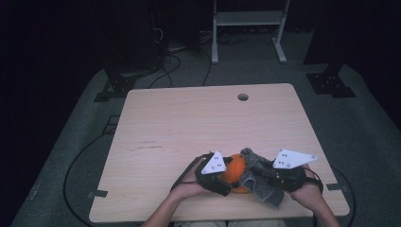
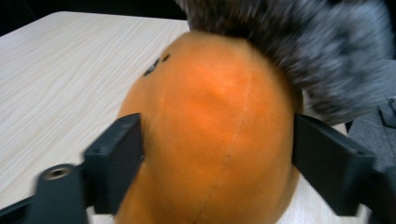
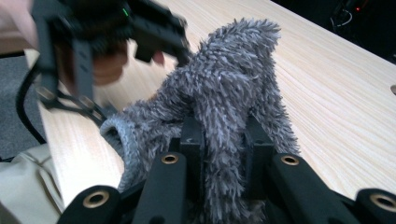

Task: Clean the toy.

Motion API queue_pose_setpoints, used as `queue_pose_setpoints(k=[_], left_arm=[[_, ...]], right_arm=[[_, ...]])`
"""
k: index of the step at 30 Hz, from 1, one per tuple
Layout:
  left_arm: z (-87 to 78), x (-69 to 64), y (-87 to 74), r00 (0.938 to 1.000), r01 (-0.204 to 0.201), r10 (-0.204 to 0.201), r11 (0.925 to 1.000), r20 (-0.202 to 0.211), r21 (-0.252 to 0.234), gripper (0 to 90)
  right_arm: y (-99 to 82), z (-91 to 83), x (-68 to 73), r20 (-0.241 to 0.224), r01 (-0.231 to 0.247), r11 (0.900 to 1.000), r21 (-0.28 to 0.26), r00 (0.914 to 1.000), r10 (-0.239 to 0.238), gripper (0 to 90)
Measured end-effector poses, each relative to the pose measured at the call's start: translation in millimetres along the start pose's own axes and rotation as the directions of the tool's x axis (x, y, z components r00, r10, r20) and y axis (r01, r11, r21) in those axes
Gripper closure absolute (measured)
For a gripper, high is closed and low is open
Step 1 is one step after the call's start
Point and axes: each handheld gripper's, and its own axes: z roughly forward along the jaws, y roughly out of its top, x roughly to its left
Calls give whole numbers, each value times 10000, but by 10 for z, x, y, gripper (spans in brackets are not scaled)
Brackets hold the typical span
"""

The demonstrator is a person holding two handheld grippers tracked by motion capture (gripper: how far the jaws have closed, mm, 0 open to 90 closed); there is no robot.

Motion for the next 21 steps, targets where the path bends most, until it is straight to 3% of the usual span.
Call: queue_pose_setpoints(k=[3,5,7,10,14,17,19,21], left_arm=[[-5,55,-18,9993,364,-365,9992,46,134,94],[88,36,-70,9999,127,-128,9977,13,661,79],[150,-8,-105,10000,27,-28,9981,13,617,103],[139,-17,-85,9995,-6,23,9984,-303,567,229],[135,-11,-97,9994,74,-58,9989,-346,467,269],[122,4,-102,9989,364,-359,9992,-293,154,308],[141,-13,-88,9980,502,-502,9987,-387,-14,321],[154,-61,-46,9968,373,-388,9991,-694,-219,340]], right_arm=[[-83,-9,-75,-19,-502,9987,-92,9987,502,737],[-101,-28,-92,-27,-636,9979,-125,9980,636,737],[-80,-15,-73,-5,-517,9986,-80,9987,517,737],[10,-20,10,52,-369,9991,-221,9993,370,739],[84,25,87,-37,89,9997,-229,10000,-90,738],[-3,18,-23,189,-247,9994,-252,9995,252,739],[-94,-8,-128,399,-730,9965,-410,9964,747,739],[-109,-32,-135,460,-1009,9935,-534,9936,1034,741]])
